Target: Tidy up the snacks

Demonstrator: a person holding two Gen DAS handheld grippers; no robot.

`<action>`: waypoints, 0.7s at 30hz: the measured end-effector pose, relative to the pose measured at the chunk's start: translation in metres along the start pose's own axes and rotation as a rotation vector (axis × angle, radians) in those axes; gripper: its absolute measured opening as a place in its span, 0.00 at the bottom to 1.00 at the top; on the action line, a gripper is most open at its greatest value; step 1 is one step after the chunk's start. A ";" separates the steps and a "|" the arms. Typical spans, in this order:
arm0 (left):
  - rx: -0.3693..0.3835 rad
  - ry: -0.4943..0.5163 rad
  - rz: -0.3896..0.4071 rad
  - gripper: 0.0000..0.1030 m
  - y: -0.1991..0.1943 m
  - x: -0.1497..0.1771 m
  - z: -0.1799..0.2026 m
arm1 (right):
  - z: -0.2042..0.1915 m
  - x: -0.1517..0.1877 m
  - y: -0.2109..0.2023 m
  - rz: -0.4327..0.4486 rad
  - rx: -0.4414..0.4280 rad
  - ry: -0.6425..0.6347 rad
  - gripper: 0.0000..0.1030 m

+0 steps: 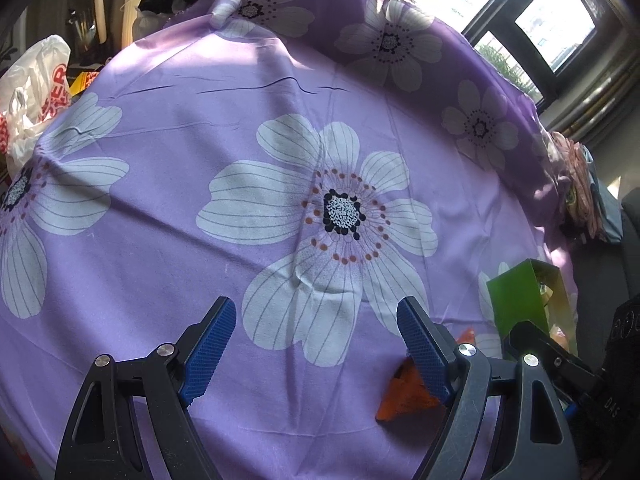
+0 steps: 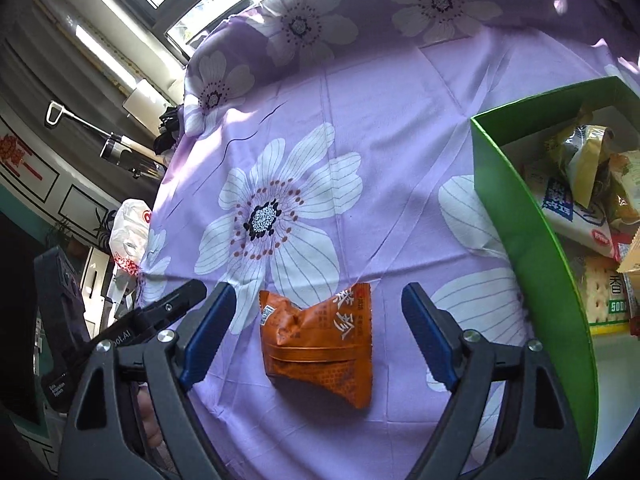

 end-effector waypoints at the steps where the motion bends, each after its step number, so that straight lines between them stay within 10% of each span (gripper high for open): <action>1: 0.016 0.018 -0.018 0.80 0.000 0.004 0.005 | 0.003 -0.001 -0.002 0.008 -0.007 0.015 0.83; 9: 0.192 0.128 -0.181 0.80 0.019 0.037 0.052 | 0.003 0.008 0.009 -0.056 -0.017 0.014 0.70; 21: 0.200 0.207 -0.221 0.78 0.038 0.059 0.074 | 0.002 0.021 0.034 -0.160 -0.047 0.014 0.63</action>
Point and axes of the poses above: each gripper's, at about its wrist camera, not at the fingertips, and y roughly the way its jaws point, z to its right, x to its underside, the point moved 4 cm from there along y, roughly the way its jaws point, and after that the axes turned 1 degree about -y, right-handed, at the moved point
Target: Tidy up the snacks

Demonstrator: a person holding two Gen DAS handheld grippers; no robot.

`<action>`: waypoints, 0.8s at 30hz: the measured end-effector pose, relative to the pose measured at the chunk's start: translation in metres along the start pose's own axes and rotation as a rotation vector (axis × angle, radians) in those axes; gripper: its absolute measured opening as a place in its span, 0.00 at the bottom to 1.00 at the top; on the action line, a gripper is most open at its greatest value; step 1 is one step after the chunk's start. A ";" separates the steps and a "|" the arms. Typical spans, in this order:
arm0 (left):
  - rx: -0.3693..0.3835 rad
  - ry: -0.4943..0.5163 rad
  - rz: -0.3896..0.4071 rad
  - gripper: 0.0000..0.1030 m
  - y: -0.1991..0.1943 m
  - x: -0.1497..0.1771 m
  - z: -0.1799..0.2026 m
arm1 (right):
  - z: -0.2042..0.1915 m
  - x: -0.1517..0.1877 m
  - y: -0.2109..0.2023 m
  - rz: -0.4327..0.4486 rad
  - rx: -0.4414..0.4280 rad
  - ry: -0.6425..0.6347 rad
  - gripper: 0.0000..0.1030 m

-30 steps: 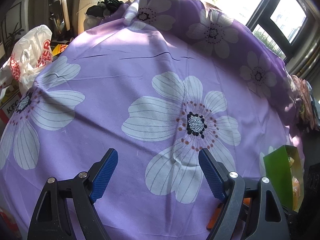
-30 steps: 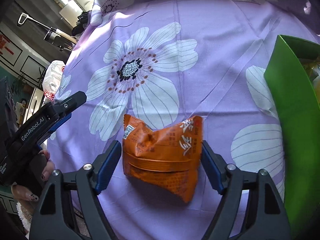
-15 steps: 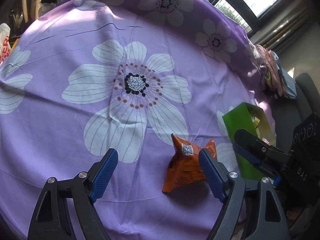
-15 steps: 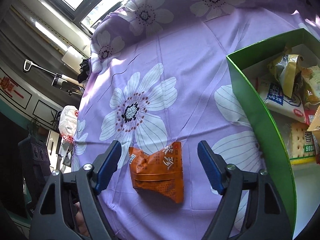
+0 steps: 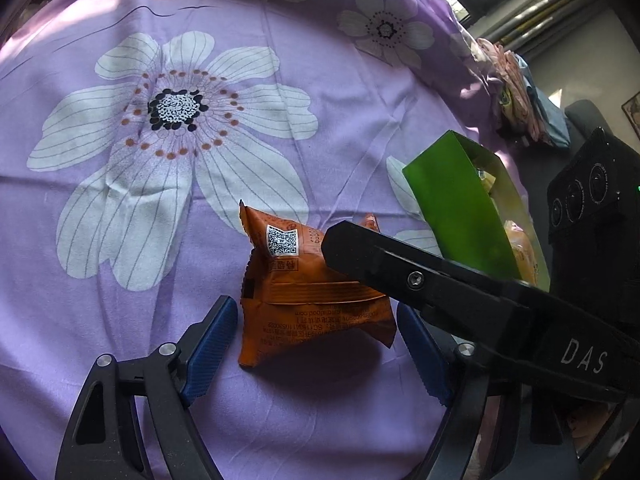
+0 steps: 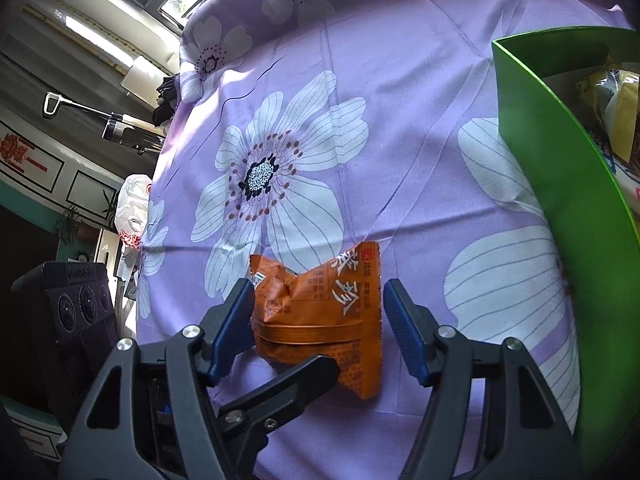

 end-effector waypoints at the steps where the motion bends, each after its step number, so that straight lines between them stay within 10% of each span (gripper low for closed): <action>1: -0.002 0.012 0.005 0.76 0.000 0.000 0.001 | 0.001 0.000 0.001 -0.006 0.002 0.000 0.63; 14: 0.010 0.028 0.025 0.67 0.000 0.003 0.006 | 0.001 0.003 0.007 -0.036 -0.102 0.020 0.59; 24: -0.022 0.130 0.203 0.67 -0.042 -0.001 0.040 | -0.025 -0.003 -0.042 0.127 -0.136 -0.072 0.59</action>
Point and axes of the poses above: each gripper's, at about its wrist camera, not at the fingertips, and y roughly the way its jaws point, z to its right, x to its underside, the point moved 4 cm from there along y, roughly the way its jaws point, and after that the axes turned 1 degree about -y, right-handed, at the moved point
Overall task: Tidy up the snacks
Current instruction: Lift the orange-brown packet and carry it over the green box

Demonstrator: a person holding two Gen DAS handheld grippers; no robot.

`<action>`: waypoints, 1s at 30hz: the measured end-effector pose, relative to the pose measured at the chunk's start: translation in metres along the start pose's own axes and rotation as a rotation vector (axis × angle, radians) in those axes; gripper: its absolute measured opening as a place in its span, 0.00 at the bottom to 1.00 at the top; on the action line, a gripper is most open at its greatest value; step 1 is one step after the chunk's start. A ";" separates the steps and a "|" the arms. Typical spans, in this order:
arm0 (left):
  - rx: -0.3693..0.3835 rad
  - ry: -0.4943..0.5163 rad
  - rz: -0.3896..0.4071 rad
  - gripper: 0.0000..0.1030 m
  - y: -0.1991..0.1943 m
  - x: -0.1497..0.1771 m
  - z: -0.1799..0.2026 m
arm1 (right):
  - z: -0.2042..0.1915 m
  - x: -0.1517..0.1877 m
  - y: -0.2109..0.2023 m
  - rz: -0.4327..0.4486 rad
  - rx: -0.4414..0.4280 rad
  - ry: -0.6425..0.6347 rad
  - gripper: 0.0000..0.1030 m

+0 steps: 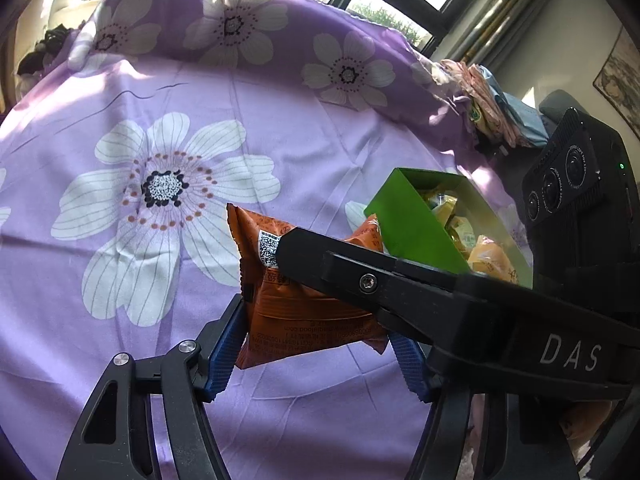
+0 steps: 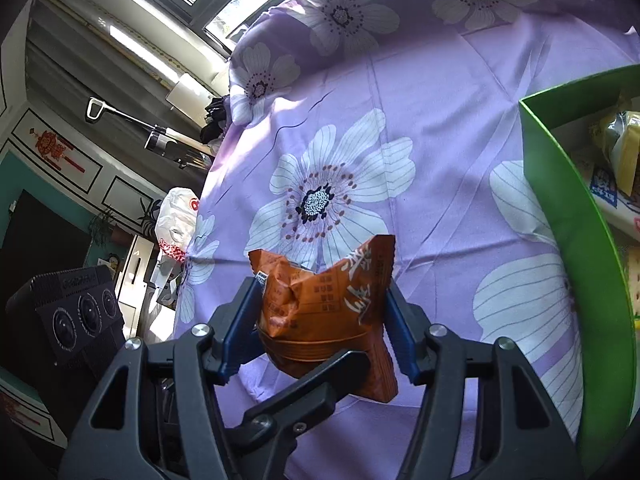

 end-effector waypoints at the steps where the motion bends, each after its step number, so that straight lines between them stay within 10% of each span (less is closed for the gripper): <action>1: -0.002 0.013 0.020 0.67 -0.004 -0.002 0.005 | -0.003 -0.002 -0.006 0.018 -0.002 -0.009 0.59; 16: 0.147 0.223 0.133 0.67 -0.009 -0.026 0.122 | 0.027 -0.023 -0.127 0.287 0.094 -0.011 0.60; 30: 0.297 0.265 -0.049 0.67 0.069 -0.016 0.197 | 0.122 -0.016 -0.170 0.318 0.256 0.169 0.63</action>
Point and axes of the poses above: each gripper's, at about its wrist camera, not at the fingertips, and y roughly the way its jaws point, z to its right, x to its underside, the point moved 4 cm from there along y, roughly the way its jaws point, and after that the axes turned 1 degree about -y, right-handed, at the moved point
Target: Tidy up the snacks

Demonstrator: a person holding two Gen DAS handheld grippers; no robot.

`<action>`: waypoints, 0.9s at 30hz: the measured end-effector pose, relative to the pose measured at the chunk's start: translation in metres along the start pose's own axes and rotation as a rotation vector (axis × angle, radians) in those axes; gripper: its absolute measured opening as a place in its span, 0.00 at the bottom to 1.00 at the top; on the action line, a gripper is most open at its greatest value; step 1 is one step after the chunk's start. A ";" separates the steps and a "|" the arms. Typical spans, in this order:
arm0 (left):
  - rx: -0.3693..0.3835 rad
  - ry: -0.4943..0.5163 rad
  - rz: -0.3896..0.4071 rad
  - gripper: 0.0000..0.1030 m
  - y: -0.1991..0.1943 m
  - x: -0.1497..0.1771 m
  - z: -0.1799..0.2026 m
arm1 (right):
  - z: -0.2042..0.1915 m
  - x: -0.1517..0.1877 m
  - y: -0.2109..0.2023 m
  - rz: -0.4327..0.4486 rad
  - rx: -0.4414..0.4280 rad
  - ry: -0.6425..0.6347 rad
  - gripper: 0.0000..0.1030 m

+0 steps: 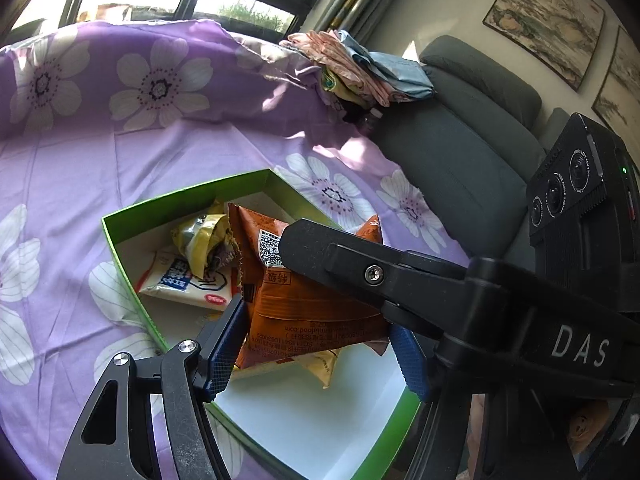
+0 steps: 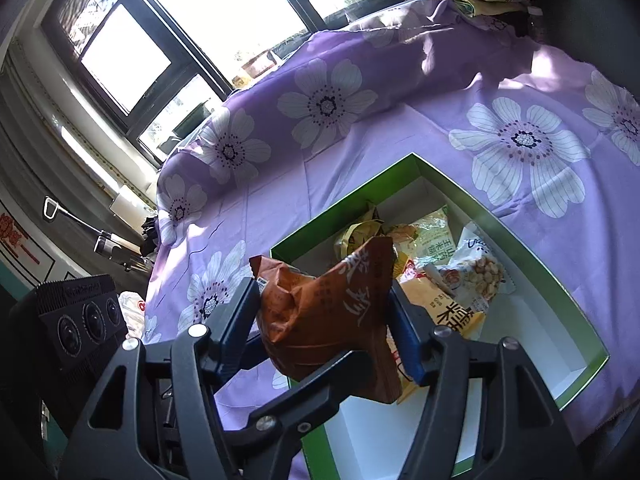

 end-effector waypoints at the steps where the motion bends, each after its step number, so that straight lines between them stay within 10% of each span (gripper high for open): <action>1: 0.003 -0.005 -0.016 0.67 0.005 0.001 0.001 | 0.005 0.000 0.002 -0.007 0.010 0.012 0.63; 19: -0.052 -0.064 -0.098 0.71 0.023 0.005 -0.003 | 0.034 0.002 0.005 -0.031 0.146 0.090 0.83; 27: -0.227 -0.042 -0.027 0.88 -0.017 -0.002 -0.010 | 0.029 -0.004 -0.020 0.052 0.266 0.057 0.85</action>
Point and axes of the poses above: each gripper's, at about its wrist camera, not at the fingertips, and y roughly the way its jaws point, z to its right, x to its underside, the point moved 4 cm from there along y, roughly the way its jaws point, and after that the axes turned 1 degree about -y, right-handed, at the moved point
